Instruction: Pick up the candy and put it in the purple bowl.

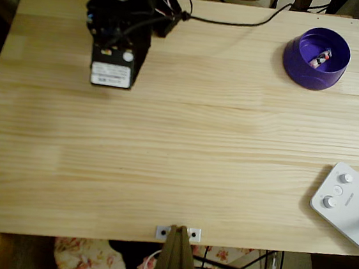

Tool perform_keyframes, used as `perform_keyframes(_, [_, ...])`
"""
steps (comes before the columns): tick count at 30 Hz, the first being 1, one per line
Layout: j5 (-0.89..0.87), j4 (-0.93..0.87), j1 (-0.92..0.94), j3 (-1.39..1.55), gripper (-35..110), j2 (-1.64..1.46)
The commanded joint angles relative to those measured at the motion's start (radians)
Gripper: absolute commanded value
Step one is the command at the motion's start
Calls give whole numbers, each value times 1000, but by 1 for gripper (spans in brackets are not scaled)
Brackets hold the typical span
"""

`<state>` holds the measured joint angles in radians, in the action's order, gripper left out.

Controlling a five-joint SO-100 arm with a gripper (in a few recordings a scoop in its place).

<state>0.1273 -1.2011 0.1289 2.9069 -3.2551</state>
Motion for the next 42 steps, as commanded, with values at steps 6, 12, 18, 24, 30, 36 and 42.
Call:
perform_keyframes(6, [-6,20,74,71,-1,-44])
perform_keyframes(12, [2,20,64,72,-1,-44])
perform_keyframes(18, [12,18,52,72,-1,-44])
perform_keyframes(24, [14,18,52,72,-1,-44])
perform_keyframes(30, [14,18,52,72,-1,-44])
perform_keyframes(36, [14,18,52,72,-1,-44])
perform_keyframes(42, [14,18,51,72,-1,-44])
